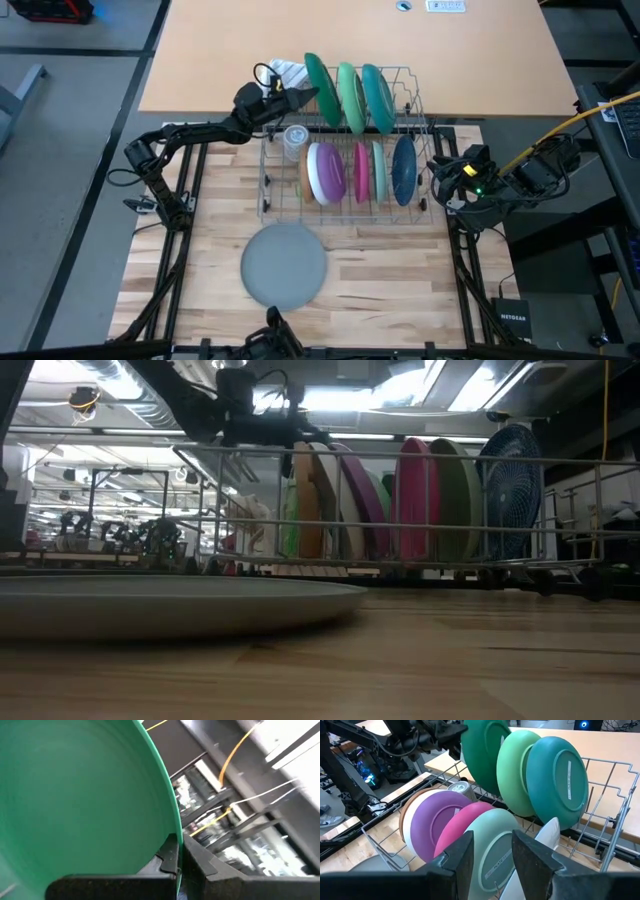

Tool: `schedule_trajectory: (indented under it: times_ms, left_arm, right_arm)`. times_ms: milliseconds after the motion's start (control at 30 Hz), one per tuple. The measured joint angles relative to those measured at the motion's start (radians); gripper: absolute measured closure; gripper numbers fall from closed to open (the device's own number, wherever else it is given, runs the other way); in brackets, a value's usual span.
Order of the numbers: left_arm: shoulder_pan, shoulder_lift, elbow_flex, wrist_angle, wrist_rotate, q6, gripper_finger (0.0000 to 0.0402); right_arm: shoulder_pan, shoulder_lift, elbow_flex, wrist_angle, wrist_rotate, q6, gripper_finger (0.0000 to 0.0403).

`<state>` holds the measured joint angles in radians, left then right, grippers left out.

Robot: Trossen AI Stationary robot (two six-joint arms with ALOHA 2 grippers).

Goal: Sort dishes
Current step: Put the green plate in the dishwasher rack

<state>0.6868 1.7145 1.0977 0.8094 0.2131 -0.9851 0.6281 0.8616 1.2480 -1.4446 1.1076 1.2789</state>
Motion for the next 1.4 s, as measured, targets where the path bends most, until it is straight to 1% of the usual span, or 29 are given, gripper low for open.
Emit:
schedule_trajectory:
  times_ms: [100, 167, 333, 500, 700, 1033, 1267, 1400]
  left_arm:
    - [0.000, 0.003, -0.001, -0.056, -0.003, 0.027, 0.0401]
    - [-0.003, 0.005, -0.002, -0.056, 0.001, 0.048, 0.0401]
    - [-0.020, 0.004, -0.002, 0.075, 0.044, 0.077, 0.0401]
    - [-0.029, 0.001, -0.001, 0.105, 0.066, 0.107, 0.0401]
    - [-0.018, 0.001, -0.001, 0.016, 0.064, 0.160, 0.0401]
    - [-0.010, 0.000, 0.001, -0.049, 0.063, 0.237, 0.0401]
    - [-0.009, 0.002, 0.000, -0.184, 0.051, 0.320, 0.0401]
    - [-0.011, 0.002, 0.000, -0.188, 0.053, 0.339, 0.0401]
  right_arm:
    - [0.000, 0.000, 0.000, 0.001, 0.000, 0.000, 0.0267]
    - [0.000, 0.000, 0.000, 0.001, 0.000, 0.000, 0.0267]
    - [0.000, 0.000, 0.000, 0.004, -0.001, 0.000, 0.0267]
    - [0.000, 0.000, 0.000, 0.004, -0.001, 0.000, 0.0267]
    - [0.000, 0.000, 0.000, 0.004, -0.001, 0.000, 0.0267]
    - [0.000, 0.000, 0.000, 0.005, -0.001, 0.000, 0.0267]
    - [0.000, 0.000, 0.000, 0.008, -0.001, 0.000, 0.0267]
    - [0.000, 0.000, 0.000, 0.008, -0.002, 0.000, 0.0267]
